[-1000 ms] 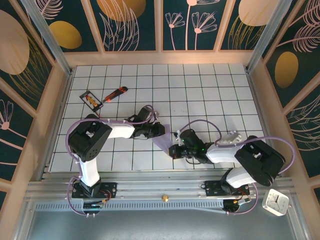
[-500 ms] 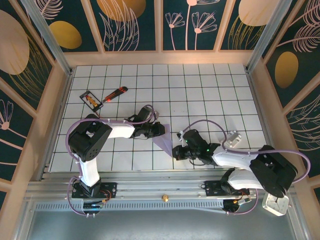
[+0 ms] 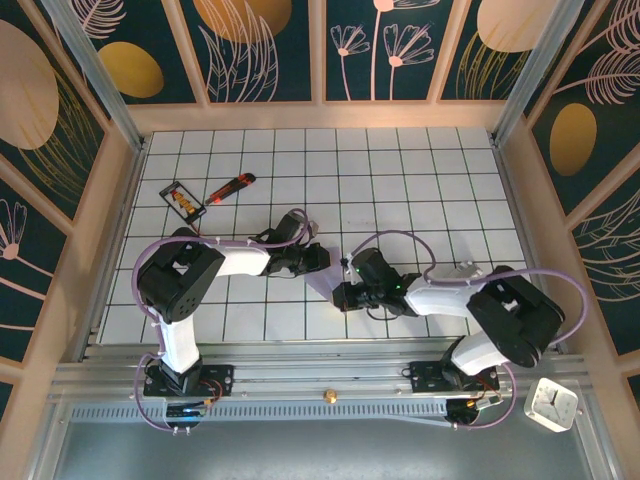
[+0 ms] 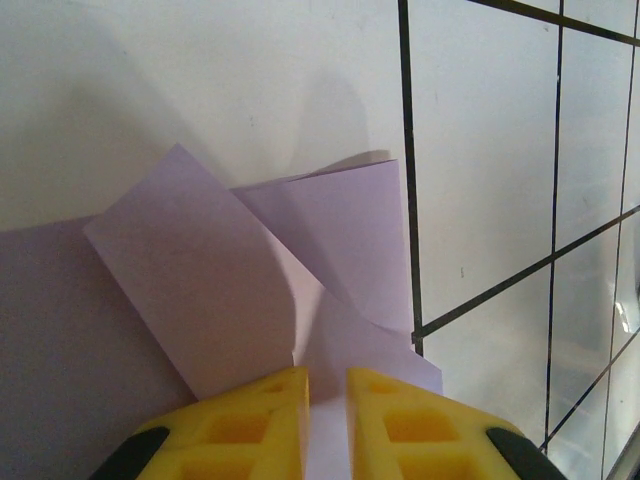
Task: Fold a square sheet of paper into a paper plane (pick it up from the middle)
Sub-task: Fourth fold the wing at the center of the table.
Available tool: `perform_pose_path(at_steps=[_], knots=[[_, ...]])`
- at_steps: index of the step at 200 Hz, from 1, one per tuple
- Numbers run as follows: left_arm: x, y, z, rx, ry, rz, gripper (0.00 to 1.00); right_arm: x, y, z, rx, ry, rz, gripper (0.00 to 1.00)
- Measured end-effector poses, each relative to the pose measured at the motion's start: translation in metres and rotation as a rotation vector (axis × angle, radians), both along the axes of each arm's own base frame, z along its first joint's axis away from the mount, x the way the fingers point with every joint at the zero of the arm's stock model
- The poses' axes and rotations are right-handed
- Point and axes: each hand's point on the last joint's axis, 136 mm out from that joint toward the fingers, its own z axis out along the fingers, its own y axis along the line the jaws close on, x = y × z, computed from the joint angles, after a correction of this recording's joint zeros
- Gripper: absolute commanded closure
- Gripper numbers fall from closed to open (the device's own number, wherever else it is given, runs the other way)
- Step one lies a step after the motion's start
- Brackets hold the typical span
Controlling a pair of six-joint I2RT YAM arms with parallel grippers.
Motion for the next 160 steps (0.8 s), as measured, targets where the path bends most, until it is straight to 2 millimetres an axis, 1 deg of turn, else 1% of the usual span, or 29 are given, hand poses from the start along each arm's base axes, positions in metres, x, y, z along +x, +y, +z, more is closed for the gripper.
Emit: perform_pose_path(at_steps=[32, 68, 112, 160], knots=[[0.000, 0.000, 0.000, 0.000, 0.000, 0.000, 0.81, -0.003, -0.002, -0.007, 0.001, 0.002, 0.010, 0.99], [0.000, 0.000, 0.000, 0.001, -0.003, -0.002, 0.81, -0.007, -0.005, -0.006, 0.027, -0.018, 0.011, 1.00], [0.000, 0.000, 0.000, 0.001, -0.003, -0.003, 0.81, -0.018, -0.014, -0.007, 0.040, -0.016, -0.003, 1.00], [0.000, 0.000, 0.000, 0.002, -0.005, -0.005, 0.81, -0.027, -0.016, -0.008, 0.039, -0.024, -0.023, 1.00]])
